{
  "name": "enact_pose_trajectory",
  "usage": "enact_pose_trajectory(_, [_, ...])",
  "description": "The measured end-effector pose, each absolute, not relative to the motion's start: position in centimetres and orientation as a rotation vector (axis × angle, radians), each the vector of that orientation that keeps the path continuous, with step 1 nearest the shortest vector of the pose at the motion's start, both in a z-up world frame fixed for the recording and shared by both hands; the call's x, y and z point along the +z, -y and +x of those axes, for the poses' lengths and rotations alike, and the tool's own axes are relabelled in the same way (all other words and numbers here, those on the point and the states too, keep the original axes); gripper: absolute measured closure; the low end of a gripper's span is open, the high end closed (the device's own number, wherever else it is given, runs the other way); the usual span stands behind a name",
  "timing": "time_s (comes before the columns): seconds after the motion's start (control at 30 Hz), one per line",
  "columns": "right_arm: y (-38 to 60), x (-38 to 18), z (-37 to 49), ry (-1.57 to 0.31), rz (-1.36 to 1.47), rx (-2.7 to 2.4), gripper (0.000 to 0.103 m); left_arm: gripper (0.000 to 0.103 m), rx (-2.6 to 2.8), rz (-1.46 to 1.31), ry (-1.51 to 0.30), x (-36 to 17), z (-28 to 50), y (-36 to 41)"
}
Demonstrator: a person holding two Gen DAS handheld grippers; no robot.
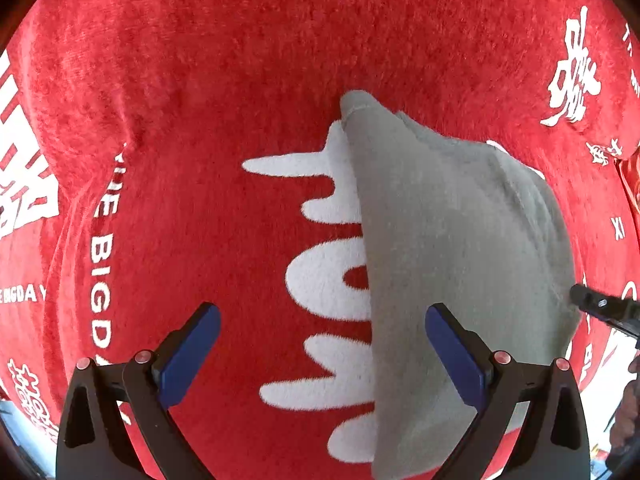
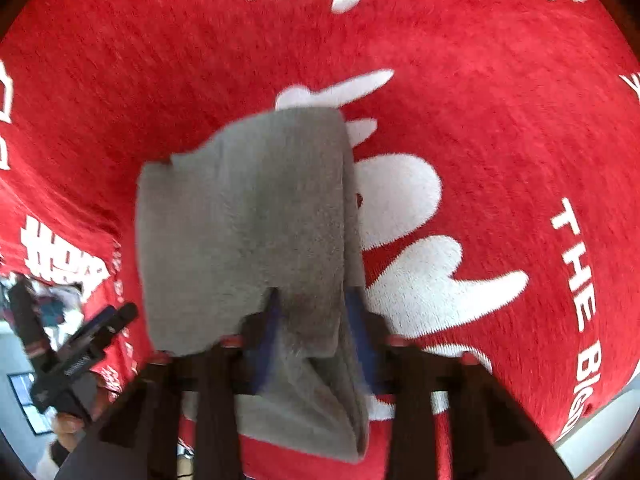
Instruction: Fold small clothes
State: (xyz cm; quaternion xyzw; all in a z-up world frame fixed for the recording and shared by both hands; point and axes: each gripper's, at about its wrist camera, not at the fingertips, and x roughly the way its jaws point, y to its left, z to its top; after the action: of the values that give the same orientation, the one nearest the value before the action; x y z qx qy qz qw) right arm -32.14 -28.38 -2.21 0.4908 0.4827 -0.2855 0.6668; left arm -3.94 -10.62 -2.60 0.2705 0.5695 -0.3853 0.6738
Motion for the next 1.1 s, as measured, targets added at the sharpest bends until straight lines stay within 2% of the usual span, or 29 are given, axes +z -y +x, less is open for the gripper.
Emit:
enact_pose_trajectory(0.07, [28.4, -3.0, -31.7, -1.173, 1.036, -0.661, 0.084, 0.001, -0.863, 0.631, -1.285, -3.1, -4.2, 11.1])
enact_pose_trajectory(0.37, [28.6, -1.8, -33.3, -1.131, 1.06, -0.637, 0.083, 0.001, -0.843, 0.648, -1.299, -3.6, -4.2, 11.4])
enact_pose_trajectory(0.4, [28.6, -1.5, -33.6, -1.123, 1.065, -0.634, 0.079, 0.001, -0.842, 0.652, -1.299, -3.6, -4.1, 11.4])
enact_pose_trajectory(0.63, [29.4, -0.8, -35.7, -1.106, 1.105, -0.625, 0.077, 0.001, -0.814, 0.662, -1.299, -3.7, -4.1, 12.0])
enact_pose_trajectory(0.73, [30.0, -1.2, -36.0, -1.104, 1.125, -0.628, 0.072, 0.001, -0.799, 0.67, -1.3, -3.6, -4.2, 12.2])
enact_pose_trajectory(0.87, [30.6, -1.7, -35.6, -1.094, 1.137, -0.617, 0.057, 0.001, -0.781, 0.665, -1.311, -3.6, -4.2, 12.4])
enact_pose_trajectory(0.93, [30.6, -1.7, -35.5, -1.091, 1.137, -0.605, 0.057, 0.001, -0.775, 0.656, -1.321, -3.6, -4.2, 12.4])
enact_pose_trajectory(1.0, [30.8, -1.7, -35.3, -1.091, 1.137, -0.594, 0.05, 0.001, -0.77, 0.648, -1.321, -3.6, -4.1, 12.3])
enact_pose_trajectory(1.1, [30.9, -1.7, -35.1, -1.084, 1.135, -0.581, 0.046, 0.001, -0.776, 0.636, -1.312, -3.3, -4.1, 12.3])
